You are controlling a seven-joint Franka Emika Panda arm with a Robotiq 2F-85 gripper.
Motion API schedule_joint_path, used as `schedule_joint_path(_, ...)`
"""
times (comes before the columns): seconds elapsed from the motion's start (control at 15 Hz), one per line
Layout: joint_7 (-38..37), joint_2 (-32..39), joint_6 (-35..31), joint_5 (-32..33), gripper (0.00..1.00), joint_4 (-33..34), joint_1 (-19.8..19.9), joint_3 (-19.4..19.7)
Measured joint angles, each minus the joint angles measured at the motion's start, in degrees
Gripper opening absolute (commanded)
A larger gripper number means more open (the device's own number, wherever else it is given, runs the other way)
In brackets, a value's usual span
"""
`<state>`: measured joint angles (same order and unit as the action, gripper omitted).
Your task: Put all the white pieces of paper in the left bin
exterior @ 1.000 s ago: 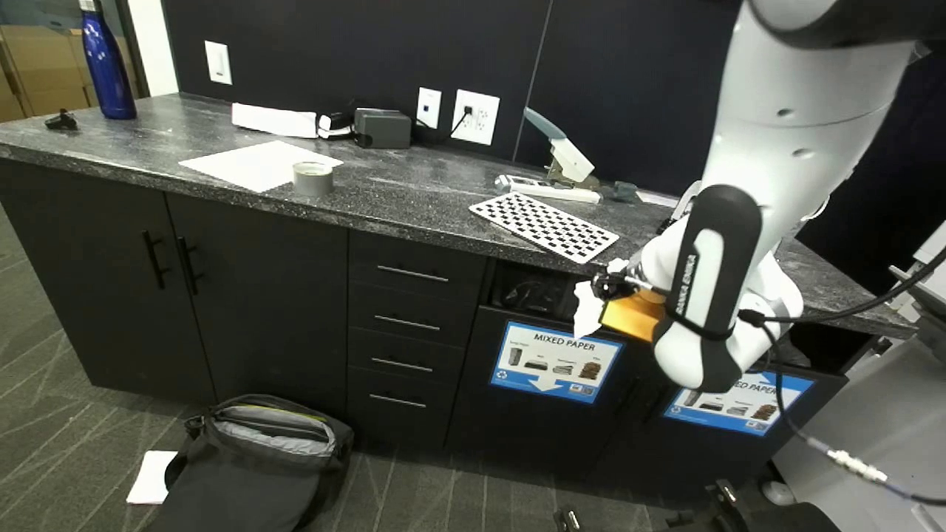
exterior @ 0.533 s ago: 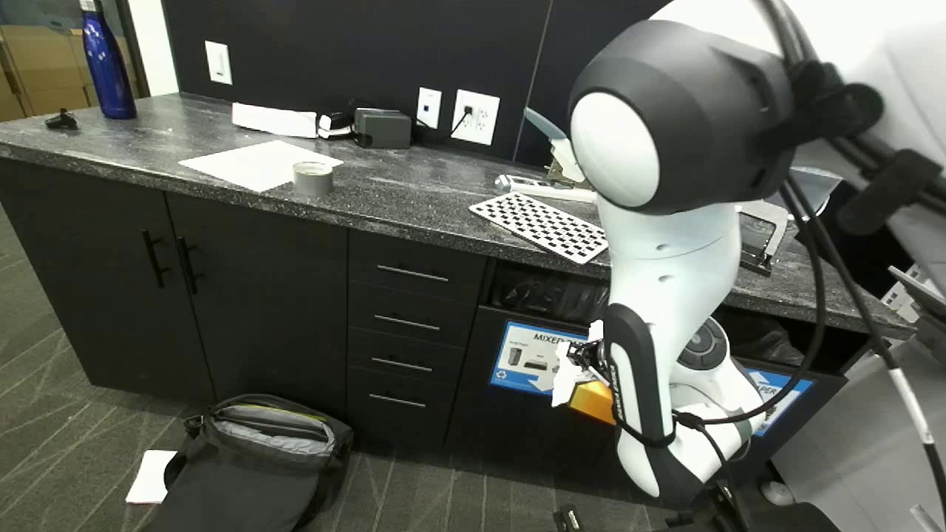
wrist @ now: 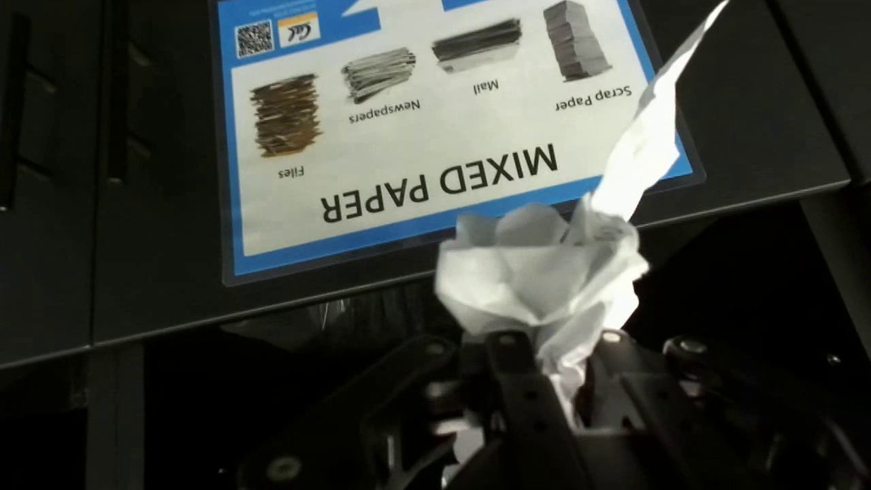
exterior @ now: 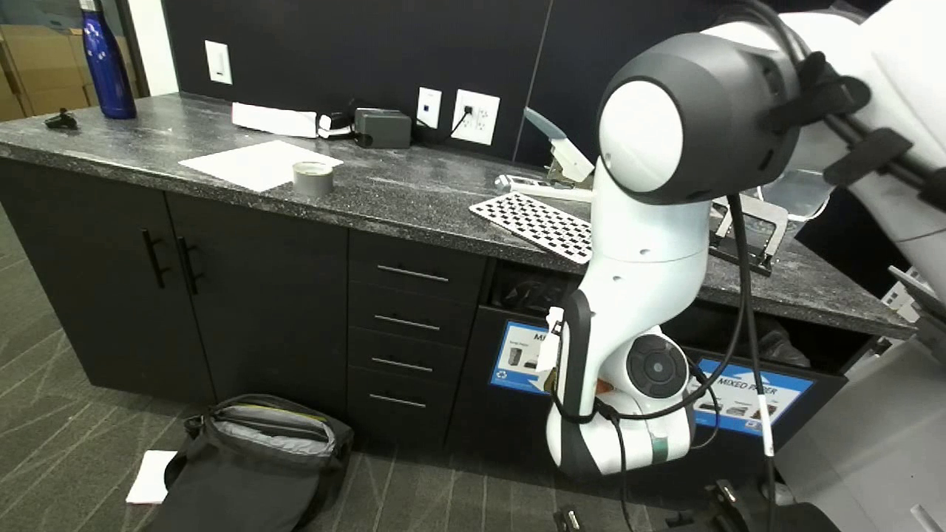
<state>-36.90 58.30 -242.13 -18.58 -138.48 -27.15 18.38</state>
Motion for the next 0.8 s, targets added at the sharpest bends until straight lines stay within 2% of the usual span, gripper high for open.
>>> schedule_joint_path(0.2, 2.7, 0.3, 0.9, -0.2, 0.09, 5.2, 3.3, -1.2)
schedule_joint_path(0.27, 5.6, 0.3, 0.5, -0.5, 0.09, 7.1, 6.1, -3.8)
schedule_joint_path(0.4, 8.1, 0.8, 1.1, -0.3, 0.09, 10.8, 9.3, -5.5)
schedule_joint_path(0.6, 15.1, 2.1, 1.0, -0.3, 0.09, 16.2, 16.7, -11.3)
schedule_joint_path(0.8, 19.2, 4.4, 1.3, 0.3, 0.09, 21.4, 21.7, -14.3)
